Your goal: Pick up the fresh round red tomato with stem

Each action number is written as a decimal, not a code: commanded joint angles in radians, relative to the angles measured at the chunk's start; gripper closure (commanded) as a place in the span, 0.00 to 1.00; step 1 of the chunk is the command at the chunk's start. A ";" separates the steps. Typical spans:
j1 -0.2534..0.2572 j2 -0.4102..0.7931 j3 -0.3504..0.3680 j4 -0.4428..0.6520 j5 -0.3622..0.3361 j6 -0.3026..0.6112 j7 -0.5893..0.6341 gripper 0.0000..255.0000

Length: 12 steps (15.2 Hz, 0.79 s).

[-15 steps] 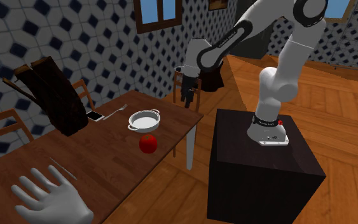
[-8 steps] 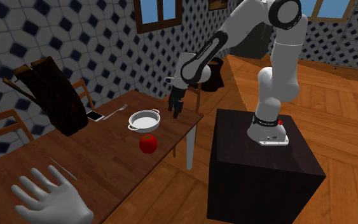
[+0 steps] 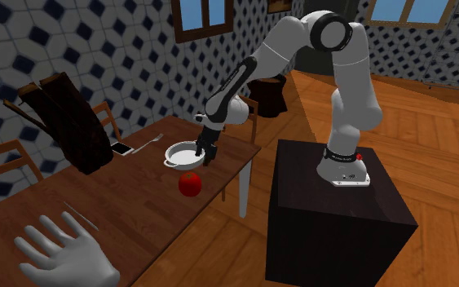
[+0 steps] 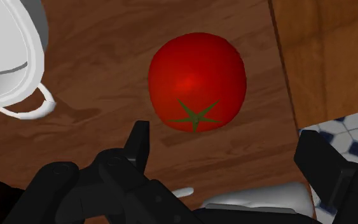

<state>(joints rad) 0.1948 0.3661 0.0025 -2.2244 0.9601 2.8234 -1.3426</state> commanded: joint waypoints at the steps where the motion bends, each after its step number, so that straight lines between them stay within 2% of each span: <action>1: -0.025 0.074 0.035 0.079 0.048 0.011 -0.080 0.00; 2: -0.033 0.106 0.050 0.112 0.064 0.016 -0.109 0.00; 11: -0.077 0.203 0.107 0.156 0.155 0.069 -0.220 0.00; 12: -0.077 0.203 0.107 0.157 0.154 0.069 -0.218 1.00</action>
<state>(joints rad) 0.1196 0.5673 0.1072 -2.0683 1.1110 2.8903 -1.5571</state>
